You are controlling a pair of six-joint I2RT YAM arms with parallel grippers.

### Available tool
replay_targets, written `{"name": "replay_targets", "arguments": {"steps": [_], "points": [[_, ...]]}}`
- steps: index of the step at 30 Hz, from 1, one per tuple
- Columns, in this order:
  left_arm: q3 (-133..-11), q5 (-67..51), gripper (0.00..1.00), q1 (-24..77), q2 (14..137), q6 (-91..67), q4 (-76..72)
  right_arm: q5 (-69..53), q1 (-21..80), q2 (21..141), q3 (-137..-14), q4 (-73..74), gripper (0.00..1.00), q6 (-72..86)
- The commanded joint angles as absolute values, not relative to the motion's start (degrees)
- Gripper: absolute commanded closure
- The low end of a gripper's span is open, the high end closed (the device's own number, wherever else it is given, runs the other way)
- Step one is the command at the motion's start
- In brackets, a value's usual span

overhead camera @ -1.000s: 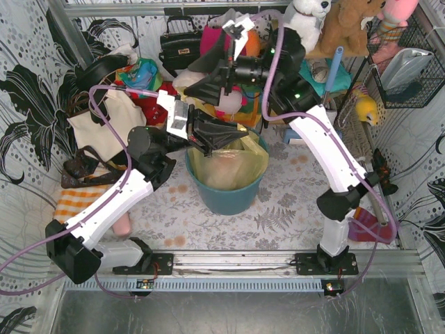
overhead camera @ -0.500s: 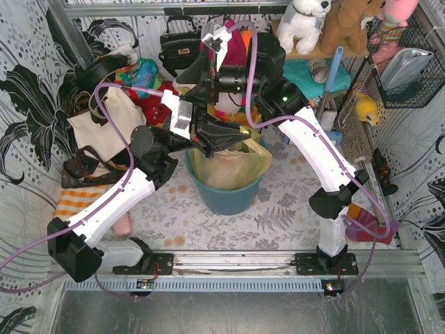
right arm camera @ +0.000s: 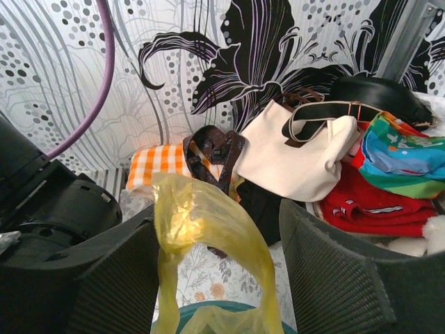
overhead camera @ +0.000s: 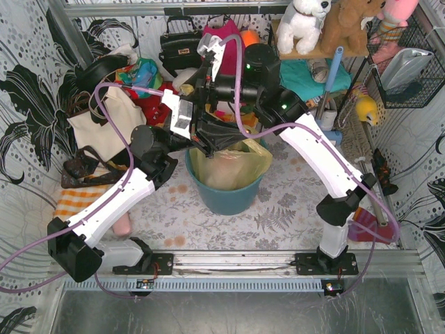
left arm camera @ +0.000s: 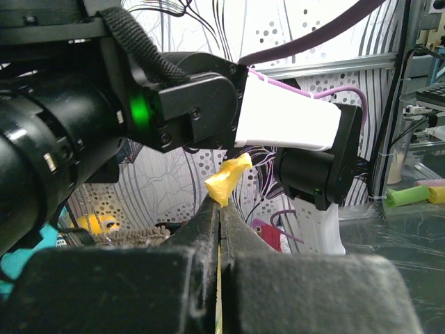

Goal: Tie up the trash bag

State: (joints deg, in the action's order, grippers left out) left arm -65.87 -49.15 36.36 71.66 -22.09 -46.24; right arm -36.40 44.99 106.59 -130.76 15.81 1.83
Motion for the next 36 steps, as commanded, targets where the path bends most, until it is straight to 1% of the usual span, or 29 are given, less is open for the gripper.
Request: {"name": "replay_targets", "arguments": {"steps": [1,12,17,20,23,27,32,33,34,36], "points": [[-67.8,-49.5,1.0,36.6,71.8,-21.8,-47.5,-34.6,45.7,101.6,-129.0,12.4,0.36,0.6],[-68.1,-49.6,1.0,36.7,71.6,-21.7,-47.4,-34.0,46.0,100.1,-128.5,12.0,0.37,0.9],[-68.3,-49.7,1.0,36.6,71.7,-21.8,-47.3,-33.6,46.1,99.7,-128.1,12.0,0.46,0.8],[-68.2,-49.7,1.0,36.7,71.7,-21.8,-47.2,-33.0,46.1,99.4,-127.9,11.9,0.47,0.6],[-68.2,-49.7,1.0,36.6,71.8,-21.8,-47.3,-32.3,46.1,99.1,-127.9,11.7,0.54,0.7],[-68.1,-49.7,1.0,36.7,71.8,-22.1,-47.6,-31.4,46.1,98.8,-127.8,11.1,0.6,0.7],[-68.0,-49.7,1.0,36.7,71.6,-21.9,-47.6,-30.2,46.1,98.5,-128.0,10.6,0.7,0.8],[-68.0,-49.7,1.0,36.7,71.5,-21.8,-47.6,-30.0,46.1,98.4,-128.1,10.5,0.75,0.8],[-67.9,-49.7,1.0,36.7,71.4,-21.8,-47.5,-30.1,46.1,98.4,-128.1,10.4,0.84,0.7],[-67.6,-49.7,1.0,36.7,71.3,-21.8,-47.5,-30.2,46.1,98.3,-128.1,10.5,0.91,0.5]]}}
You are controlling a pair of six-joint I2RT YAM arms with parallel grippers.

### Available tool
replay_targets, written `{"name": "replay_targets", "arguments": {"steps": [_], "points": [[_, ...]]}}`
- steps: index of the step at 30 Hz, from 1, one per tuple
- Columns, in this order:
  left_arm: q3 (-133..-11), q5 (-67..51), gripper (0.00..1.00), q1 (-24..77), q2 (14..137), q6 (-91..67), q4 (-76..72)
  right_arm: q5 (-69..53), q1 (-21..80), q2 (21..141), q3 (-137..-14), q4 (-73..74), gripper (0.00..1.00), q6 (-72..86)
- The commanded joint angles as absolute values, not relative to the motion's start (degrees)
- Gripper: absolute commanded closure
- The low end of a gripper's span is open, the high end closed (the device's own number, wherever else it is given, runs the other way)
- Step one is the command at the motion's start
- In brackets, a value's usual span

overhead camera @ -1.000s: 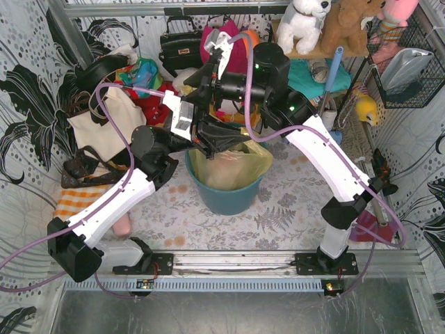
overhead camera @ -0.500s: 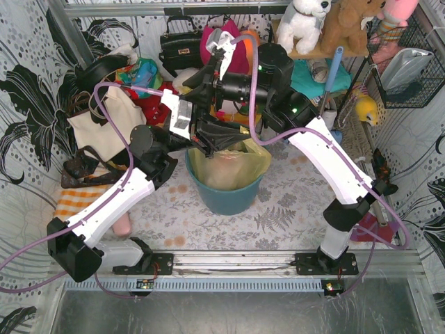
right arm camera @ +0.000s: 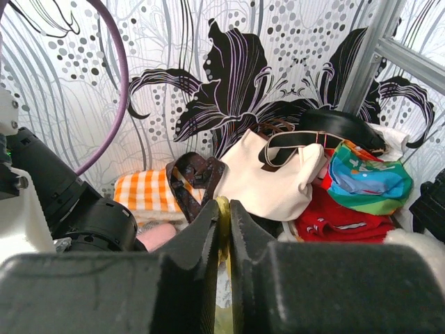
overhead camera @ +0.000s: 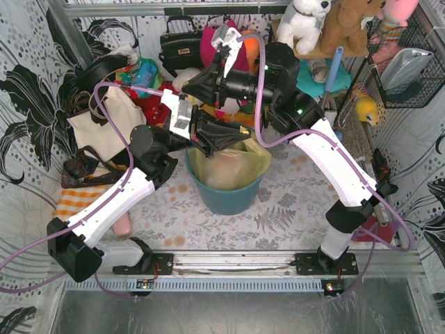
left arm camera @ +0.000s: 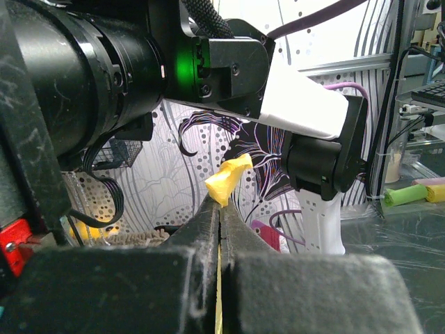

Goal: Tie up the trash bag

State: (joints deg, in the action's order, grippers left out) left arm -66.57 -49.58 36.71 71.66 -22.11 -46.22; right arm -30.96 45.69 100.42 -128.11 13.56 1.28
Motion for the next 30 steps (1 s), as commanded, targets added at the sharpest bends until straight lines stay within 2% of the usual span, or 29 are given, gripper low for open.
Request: {"name": "replay_targets", "arguments": {"steps": [1,5,16,30], "points": [[-67.6,-49.7,1.0,36.7,71.3,-21.7,-47.4,-30.2,46.1,98.3,-128.1,10.4,0.92,0.5],[-66.9,-49.3,1.0,36.7,70.7,-21.2,-47.1,-29.9,46.1,98.3,-128.2,10.4,1.0,0.6],[-64.4,-47.0,1.0,36.7,68.3,-19.6,-46.7,-24.5,46.1,95.9,-126.0,10.3,1.0,1.4],[-61.2,-39.8,1.0,36.7,65.6,-17.2,-46.0,-17.2,46.1,86.6,-113.0,4.9,1.0,6.3]]}}
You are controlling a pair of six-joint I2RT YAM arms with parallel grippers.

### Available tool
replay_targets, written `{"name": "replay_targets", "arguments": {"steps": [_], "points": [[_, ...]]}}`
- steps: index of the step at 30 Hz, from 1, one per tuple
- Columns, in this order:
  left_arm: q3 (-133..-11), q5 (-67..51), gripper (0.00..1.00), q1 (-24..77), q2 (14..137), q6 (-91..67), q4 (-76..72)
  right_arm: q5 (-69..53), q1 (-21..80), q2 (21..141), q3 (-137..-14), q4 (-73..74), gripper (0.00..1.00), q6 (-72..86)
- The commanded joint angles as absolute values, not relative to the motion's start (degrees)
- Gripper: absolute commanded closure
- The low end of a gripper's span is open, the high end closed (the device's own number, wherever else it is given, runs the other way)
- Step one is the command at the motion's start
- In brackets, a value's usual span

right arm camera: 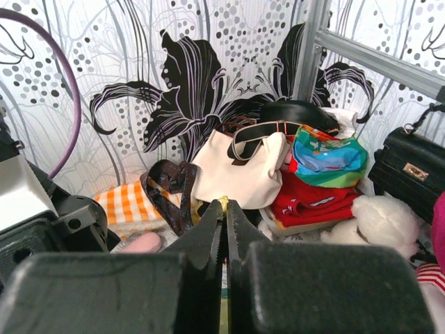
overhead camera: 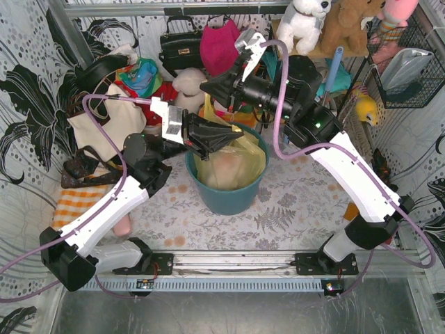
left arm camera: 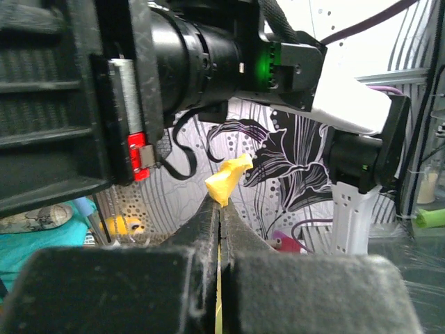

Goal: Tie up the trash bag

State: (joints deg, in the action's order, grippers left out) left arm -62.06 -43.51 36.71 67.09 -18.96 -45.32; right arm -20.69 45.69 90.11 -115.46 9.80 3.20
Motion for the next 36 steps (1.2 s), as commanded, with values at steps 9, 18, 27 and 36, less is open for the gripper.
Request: {"name": "replay_targets", "arguments": {"steps": [9,18,27,36], "points": [[-59.7,-35.8,1.0,36.7,65.1,-16.4,-46.4,-14.6,46.1,79.4,-99.1,-7.6,1.0,14.2],[-56.3,-28.8,1.0,36.7,61.8,-13.8,-44.9,-3.3,46.1,71.0,-84.4,-15.1,1.0,22.0],[-55.1,-24.2,1.0,36.6,60.7,-13.0,-45.1,0.7,46.1,64.1,-71.0,-22.8,1.0,27.9],[-53.3,-20.0,1.0,36.5,59.2,-12.1,-44.7,-4.4,46.1,59.6,-59.8,-35.2,1.0,29.9]]}}
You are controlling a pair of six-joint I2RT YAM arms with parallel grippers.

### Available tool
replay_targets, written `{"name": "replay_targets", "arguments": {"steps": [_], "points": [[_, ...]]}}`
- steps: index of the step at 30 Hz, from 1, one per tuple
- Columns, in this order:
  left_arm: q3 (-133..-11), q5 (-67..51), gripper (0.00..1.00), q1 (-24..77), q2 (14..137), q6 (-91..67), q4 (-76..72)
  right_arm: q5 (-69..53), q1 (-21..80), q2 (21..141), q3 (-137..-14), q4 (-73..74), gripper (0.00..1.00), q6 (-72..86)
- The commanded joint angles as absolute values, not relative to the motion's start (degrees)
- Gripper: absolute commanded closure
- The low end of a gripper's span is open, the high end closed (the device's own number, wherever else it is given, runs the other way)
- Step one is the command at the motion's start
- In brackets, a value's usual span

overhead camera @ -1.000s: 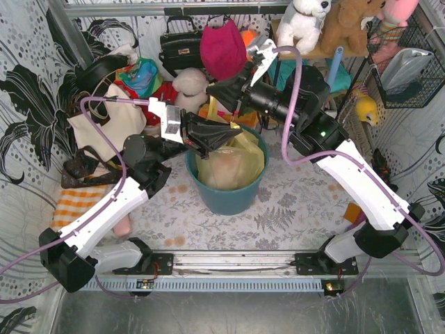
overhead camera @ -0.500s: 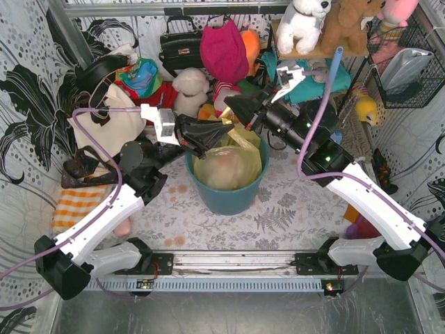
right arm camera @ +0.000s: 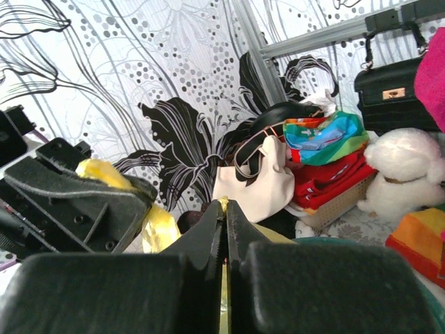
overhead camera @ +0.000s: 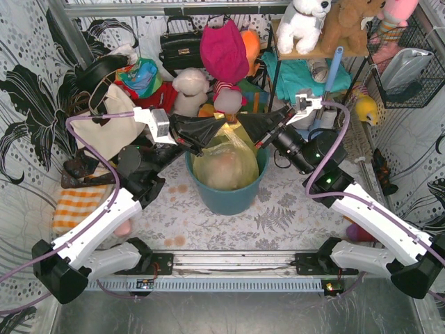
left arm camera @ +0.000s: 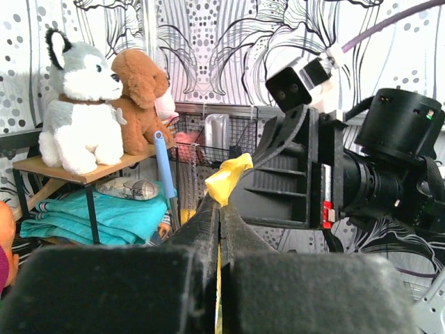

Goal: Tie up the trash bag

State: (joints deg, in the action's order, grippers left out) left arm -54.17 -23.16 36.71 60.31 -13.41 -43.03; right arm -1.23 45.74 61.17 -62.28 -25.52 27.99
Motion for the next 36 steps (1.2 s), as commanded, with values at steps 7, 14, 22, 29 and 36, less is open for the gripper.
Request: {"name": "replay_targets", "arguments": {"steps": [7,14,22,29,36], "points": [[-53.4,-20.1,1.0,36.4,59.4,-11.9,-44.2,-7.6,46.1,58.9,-59.6,-32.5,1.0,28.9],[-53.7,-21.1,1.0,36.3,59.7,-11.9,-43.9,-6.5,46.1,58.9,-64.3,-20.9,1.0,27.1],[-53.7,-20.5,1.0,36.2,59.9,-11.8,-43.4,-15.4,46.1,58.8,-64.1,-21.3,1.0,27.8],[-54.1,-21.0,1.0,36.2,60.6,-11.9,-43.2,-20.9,46.3,60.0,-63.5,-24.0,1.0,28.6],[-54.4,-20.8,1.0,36.2,61.1,-11.9,-43.1,-23.1,46.9,61.9,-65.2,-22.9,1.0,29.8]]}}
